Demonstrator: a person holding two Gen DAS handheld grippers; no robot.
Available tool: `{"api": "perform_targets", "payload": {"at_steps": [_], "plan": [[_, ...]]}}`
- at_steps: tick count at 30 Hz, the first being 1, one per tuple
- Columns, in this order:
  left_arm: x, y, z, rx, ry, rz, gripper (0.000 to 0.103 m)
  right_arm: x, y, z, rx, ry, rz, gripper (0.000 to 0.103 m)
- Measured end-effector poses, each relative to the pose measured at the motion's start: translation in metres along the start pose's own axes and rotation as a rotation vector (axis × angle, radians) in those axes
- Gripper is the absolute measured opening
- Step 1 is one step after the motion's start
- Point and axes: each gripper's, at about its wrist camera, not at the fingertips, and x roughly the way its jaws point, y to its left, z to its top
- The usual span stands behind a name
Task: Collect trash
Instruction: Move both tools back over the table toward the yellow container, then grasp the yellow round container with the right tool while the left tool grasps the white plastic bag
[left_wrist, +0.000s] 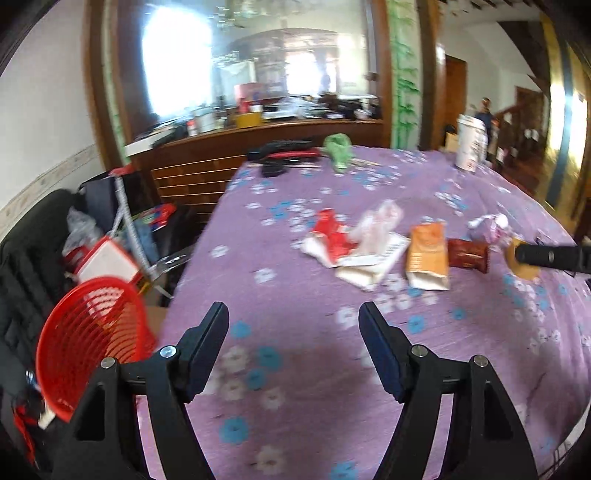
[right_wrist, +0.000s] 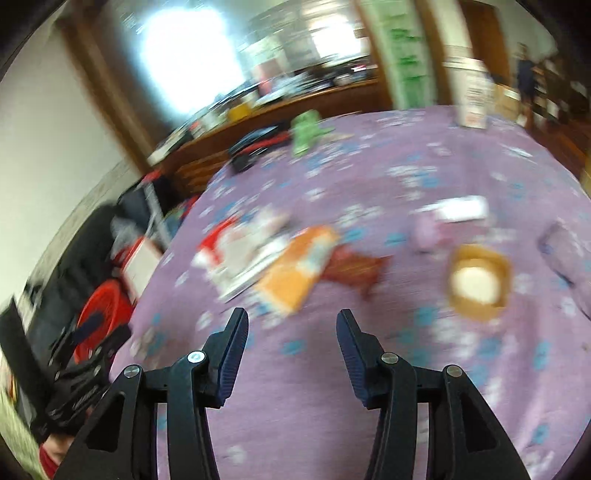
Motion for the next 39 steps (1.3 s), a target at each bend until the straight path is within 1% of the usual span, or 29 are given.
{"api": "perform_targets", "payload": {"at_steps": [3,4,6,8,10,11,12,14,16,18,23,25,27,30,32,34,36,38,39], "plan": [[0.004,-0.02,0.014,0.027,0.015,-0.05,0.072,-0.012,-0.039,0.009,0.075,-0.063,-0.095,0.053],[0.006,-0.025,0.019,0.033,0.022,-0.062,0.074,-0.014,-0.052,0.012,0.093,-0.075,-0.115,0.053],[0.011,-0.032,0.026,0.042,0.031,-0.078,0.075,-0.017,-0.077,0.017,0.129,-0.089,-0.182,0.053],[0.017,-0.04,0.034,0.055,0.042,-0.078,0.077,-0.017,-0.101,0.02,0.157,-0.087,-0.234,0.053],[0.024,-0.045,0.041,0.061,0.051,-0.077,0.078,-0.013,-0.119,0.021,0.182,-0.066,-0.27,0.053],[0.026,-0.045,0.042,0.061,0.056,-0.076,0.078,-0.008,-0.126,0.02,0.189,-0.05,-0.289,0.052],[0.03,-0.046,0.044,0.061,0.065,-0.075,0.078,-0.005,-0.131,0.018,0.195,-0.036,-0.298,0.048],[0.039,-0.047,0.049,0.056,0.078,-0.076,0.078,0.006,-0.139,0.017,0.198,-0.004,-0.295,0.045],[0.048,-0.048,0.053,0.057,0.092,-0.066,0.078,0.016,-0.139,0.015,0.185,0.014,-0.304,0.039],[0.054,-0.048,0.057,0.064,0.096,-0.064,0.078,0.025,-0.138,0.013,0.179,0.026,-0.32,0.027],[0.073,-0.056,0.071,0.107,0.113,-0.051,0.079,0.035,-0.147,0.011,0.174,0.026,-0.358,0.005],[0.082,-0.062,0.075,0.128,0.122,-0.039,0.081,0.036,-0.148,0.011,0.172,0.013,-0.348,0.005],[0.095,-0.068,0.078,0.144,0.136,-0.03,0.081,0.034,-0.148,0.01,0.17,-0.015,-0.338,0.005],[0.112,-0.076,0.079,0.165,0.159,-0.027,0.081,0.028,-0.143,0.01,0.151,-0.063,-0.298,0.005],[0.126,-0.083,0.08,0.184,0.174,-0.022,0.081,0.024,-0.139,0.012,0.13,-0.092,-0.296,0.005],[0.142,-0.085,0.08,0.184,0.192,-0.009,0.081,0.024,-0.137,0.012,0.126,-0.101,-0.289,0.005],[0.155,-0.085,0.08,0.176,0.209,-0.011,0.081,0.026,-0.137,0.012,0.127,-0.094,-0.28,0.005],[0.163,-0.085,0.079,0.17,0.214,-0.017,0.078,0.028,-0.136,0.012,0.126,-0.085,-0.275,0.005],[0.167,-0.084,0.078,0.167,0.219,-0.017,0.071,0.028,-0.136,0.011,0.125,-0.084,-0.274,0.005]]}}
